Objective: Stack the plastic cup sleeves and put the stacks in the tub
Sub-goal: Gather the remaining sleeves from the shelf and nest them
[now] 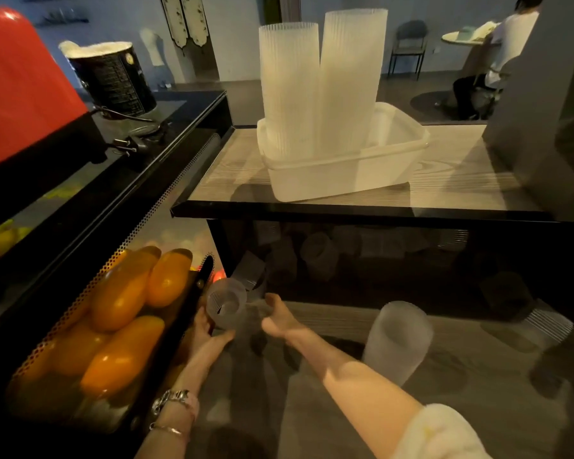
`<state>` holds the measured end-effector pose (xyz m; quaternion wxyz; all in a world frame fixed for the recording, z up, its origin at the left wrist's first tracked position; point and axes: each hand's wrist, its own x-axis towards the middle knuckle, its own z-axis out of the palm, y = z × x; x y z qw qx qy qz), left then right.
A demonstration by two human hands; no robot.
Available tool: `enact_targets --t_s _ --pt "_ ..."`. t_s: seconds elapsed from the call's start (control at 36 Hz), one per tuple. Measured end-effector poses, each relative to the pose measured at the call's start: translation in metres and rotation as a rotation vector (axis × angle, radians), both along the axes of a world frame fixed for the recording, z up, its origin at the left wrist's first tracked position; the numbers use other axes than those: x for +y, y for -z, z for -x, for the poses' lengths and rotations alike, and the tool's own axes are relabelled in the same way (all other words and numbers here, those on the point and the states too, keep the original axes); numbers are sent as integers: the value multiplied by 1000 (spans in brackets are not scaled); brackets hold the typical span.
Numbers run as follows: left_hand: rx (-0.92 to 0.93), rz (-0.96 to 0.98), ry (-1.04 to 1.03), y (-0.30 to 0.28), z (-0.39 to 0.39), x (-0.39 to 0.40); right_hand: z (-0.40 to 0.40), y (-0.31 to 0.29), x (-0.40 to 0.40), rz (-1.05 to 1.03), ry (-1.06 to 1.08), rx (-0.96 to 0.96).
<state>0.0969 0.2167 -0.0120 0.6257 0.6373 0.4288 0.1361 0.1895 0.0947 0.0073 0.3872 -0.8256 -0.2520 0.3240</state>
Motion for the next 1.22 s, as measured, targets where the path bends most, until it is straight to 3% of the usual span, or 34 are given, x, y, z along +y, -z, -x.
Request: enact_targets --t_s 0.11,0.28,0.64,0.81,1.03,1.22 --pt "-20 54 79 -1 0 6 -1 -2 8 -155 -120 86" --pt "9 43 140 -2 -4 -3 2 2 8 -167 68 335" --pt "69 -204 313 -4 -7 -83 2 13 -57 -385 337 276" --pt "-46 -244 342 -19 7 -115 18 11 -92 -446 380 206" --pt "64 -441 359 -10 29 -143 37 23 -119 -319 384 361" --pt "79 -277 448 -4 35 -147 49 21 -140 -253 349 353"
